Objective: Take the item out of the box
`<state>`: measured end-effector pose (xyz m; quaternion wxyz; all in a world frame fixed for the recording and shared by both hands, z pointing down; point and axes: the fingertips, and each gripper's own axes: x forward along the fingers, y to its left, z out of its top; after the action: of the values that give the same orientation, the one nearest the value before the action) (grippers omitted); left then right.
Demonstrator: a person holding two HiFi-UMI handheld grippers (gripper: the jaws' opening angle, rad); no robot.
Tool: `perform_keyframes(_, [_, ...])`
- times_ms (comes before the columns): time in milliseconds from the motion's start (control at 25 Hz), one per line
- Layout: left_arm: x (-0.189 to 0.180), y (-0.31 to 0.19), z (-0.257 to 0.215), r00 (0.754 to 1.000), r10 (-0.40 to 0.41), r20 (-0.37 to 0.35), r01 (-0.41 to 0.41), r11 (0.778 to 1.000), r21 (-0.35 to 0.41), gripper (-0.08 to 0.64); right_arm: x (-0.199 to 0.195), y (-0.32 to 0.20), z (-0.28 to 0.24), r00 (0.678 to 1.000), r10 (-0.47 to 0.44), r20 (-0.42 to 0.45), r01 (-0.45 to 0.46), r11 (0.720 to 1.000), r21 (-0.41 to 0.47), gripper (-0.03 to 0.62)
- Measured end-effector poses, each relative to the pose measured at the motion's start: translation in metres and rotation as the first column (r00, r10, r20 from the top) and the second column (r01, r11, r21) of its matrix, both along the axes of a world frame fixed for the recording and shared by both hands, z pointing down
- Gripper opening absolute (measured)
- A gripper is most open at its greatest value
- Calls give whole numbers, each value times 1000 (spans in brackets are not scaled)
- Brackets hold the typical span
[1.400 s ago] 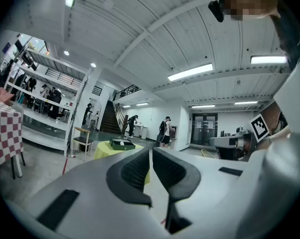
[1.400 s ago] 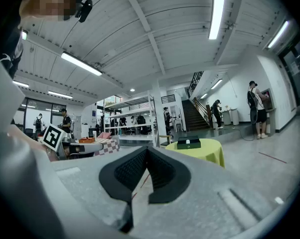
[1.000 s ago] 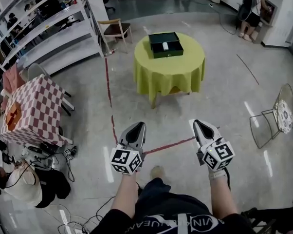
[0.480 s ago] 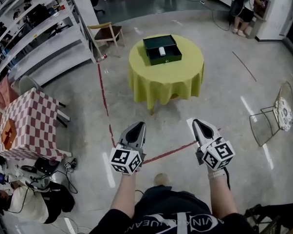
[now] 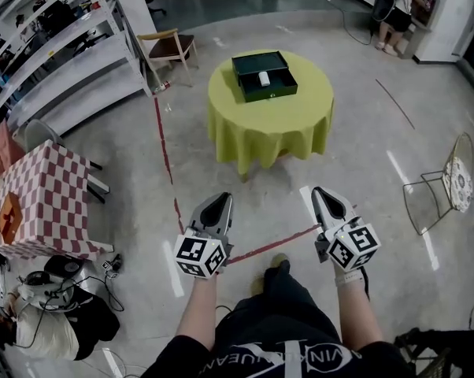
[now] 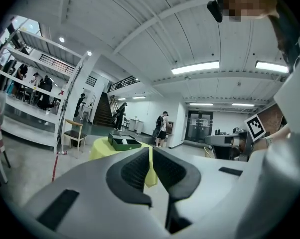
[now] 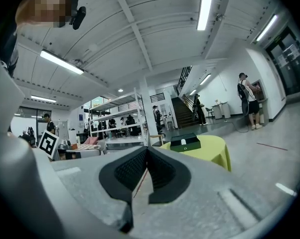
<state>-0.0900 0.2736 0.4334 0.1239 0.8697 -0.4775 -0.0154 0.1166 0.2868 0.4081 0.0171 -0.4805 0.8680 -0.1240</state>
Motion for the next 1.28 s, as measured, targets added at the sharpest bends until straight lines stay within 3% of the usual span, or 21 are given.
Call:
perform_keyframes(320, [-8,-26,8,999,-36,-2,36,999,-19,25,-11,-35,8,999,-40,2,40,999,-16,5])
perform_keyframes(920, [2,-144,-3,994,-110,-2,110,994,-2,25,0,-168,6,994,-111,-6,111,994,-9,5])
perform_keyframes(1280, [14,-193,2,992,-130,8,130,991,-13,25,14,-223,15,992,-123,8,124,992,-28,5])
